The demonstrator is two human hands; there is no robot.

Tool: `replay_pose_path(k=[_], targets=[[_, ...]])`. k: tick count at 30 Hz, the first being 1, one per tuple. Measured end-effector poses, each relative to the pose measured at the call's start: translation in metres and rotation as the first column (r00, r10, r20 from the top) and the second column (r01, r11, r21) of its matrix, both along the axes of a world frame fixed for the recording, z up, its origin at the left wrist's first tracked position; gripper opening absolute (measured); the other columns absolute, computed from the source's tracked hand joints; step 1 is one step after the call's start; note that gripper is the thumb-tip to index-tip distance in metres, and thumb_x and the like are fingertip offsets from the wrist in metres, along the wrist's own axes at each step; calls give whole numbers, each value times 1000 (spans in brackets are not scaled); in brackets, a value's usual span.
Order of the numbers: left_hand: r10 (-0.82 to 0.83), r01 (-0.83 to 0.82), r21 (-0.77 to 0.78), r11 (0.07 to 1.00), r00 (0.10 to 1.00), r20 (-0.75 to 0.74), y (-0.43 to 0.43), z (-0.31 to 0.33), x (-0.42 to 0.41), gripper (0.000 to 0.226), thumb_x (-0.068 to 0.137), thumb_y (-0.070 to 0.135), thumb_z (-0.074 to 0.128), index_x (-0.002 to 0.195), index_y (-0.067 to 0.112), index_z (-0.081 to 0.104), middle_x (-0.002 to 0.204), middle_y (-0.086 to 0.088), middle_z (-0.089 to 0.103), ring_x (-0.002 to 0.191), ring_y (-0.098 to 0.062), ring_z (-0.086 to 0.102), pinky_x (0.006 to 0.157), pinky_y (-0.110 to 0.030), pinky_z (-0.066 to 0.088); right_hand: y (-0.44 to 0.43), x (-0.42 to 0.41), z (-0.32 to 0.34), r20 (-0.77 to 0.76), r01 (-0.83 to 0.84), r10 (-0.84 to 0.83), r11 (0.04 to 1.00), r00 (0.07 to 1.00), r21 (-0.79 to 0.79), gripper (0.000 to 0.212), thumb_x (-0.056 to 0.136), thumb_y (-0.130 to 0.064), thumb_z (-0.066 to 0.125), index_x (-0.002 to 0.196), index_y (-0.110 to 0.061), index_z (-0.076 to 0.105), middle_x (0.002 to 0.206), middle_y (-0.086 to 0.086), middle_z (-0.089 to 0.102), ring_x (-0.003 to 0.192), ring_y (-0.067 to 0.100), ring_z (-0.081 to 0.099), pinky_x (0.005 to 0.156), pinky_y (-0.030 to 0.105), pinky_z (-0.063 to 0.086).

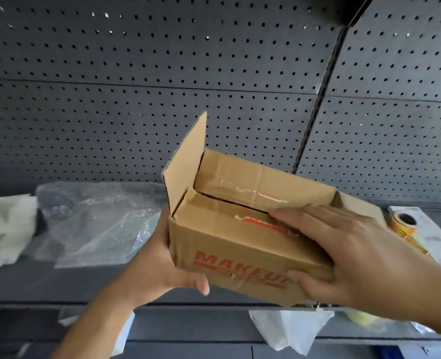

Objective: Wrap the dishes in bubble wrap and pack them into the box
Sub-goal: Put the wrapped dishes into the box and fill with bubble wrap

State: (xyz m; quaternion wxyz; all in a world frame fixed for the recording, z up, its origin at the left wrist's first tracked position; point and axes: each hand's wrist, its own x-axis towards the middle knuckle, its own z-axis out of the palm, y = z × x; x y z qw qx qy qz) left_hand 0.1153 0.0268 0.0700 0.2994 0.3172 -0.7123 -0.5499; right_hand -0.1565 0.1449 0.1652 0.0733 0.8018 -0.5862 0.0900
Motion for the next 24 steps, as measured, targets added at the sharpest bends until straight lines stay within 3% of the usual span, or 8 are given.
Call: replay_pose_path(k=[3, 7, 11, 13, 16, 18, 21, 24], targets=[[-41, 36, 66, 997, 996, 75, -6, -16, 26, 119, 41, 9, 103, 142, -3, 43, 119, 4, 74, 109, -9, 70, 81, -20, 57, -14, 6, -22, 43, -79, 77, 995, 996, 56, 82, 75, -65, 61, 145, -24, 50, 128, -6, 64, 111, 16, 65, 90, 34, 57], [-13, -3, 115, 993, 990, 141, -11, -32, 46, 118, 42, 20, 104, 143, 11, 45, 127, 3, 71, 121, -12, 65, 90, -24, 56, -27, 7, -45, 121, -127, 106, 975, 987, 184, 89, 75, -65, 64, 153, -32, 36, 134, -13, 53, 117, 8, 53, 97, 23, 47], [-6, -36, 129, 991, 950, 314, -8, -50, 49, 51, 44, 16, 100, 85, 5, 72, 89, 3, 80, 88, -1, 72, 76, -12, 51, -38, 11, -68, 57, -146, 139, 978, 989, 149, 92, 78, -70, 59, 155, -27, 31, 134, -9, 47, 118, 11, 49, 100, 30, 50], [-27, -20, 137, 990, 942, 333, -5, -55, 51, 37, 50, 6, 97, 78, 19, 77, 83, -3, 79, 84, -7, 73, 81, -26, 56, -42, 15, -74, 43, -164, 160, 980, 986, 109, 92, 81, -71, 57, 155, -23, 32, 133, -7, 45, 116, 13, 47, 100, 32, 48], [-6, -10, 102, 995, 988, 152, -8, -46, 54, 79, 50, 41, 98, 120, 28, 65, 117, 9, 74, 112, -3, 67, 98, -39, 55, -49, 13, -76, 38, -152, 151, 987, 988, 45, 100, 74, -70, 62, 154, -19, 31, 137, -3, 45, 116, 18, 47, 103, 34, 46], [26, -26, -54, 998, 1000, 7, -11, -35, 50, 81, 83, 52, 78, 146, 18, 39, 143, 21, 57, 134, 2, 51, 112, -36, 46, -52, 12, -75, 32, -143, 143, 990, 989, 1, 101, 70, -66, 64, 153, -17, 32, 134, -3, 46, 109, 17, 46, 101, 32, 43], [151, -157, -14, 988, 969, -197, -19, -18, 44, 122, 68, 97, 41, 157, 15, 23, 162, 5, 38, 143, -13, 44, 114, -29, 42, -52, 12, -74, 72, -138, 144, 987, 987, -82, 89, 76, -59, 66, 150, -19, 35, 127, -4, 47, 100, 18, 45, 91, 37, 49], [195, -225, -66, 972, 931, -310, -29, -4, 39, 103, 72, 95, 26, 152, 31, 41, 160, 7, 42, 147, -14, 40, 121, -41, 32, -51, 16, -72, 163, -175, 208, 965, 964, -197, 60, 91, -44, 62, 142, -19, 43, 122, -4, 49, 95, 23, 49, 84, 39, 51]])
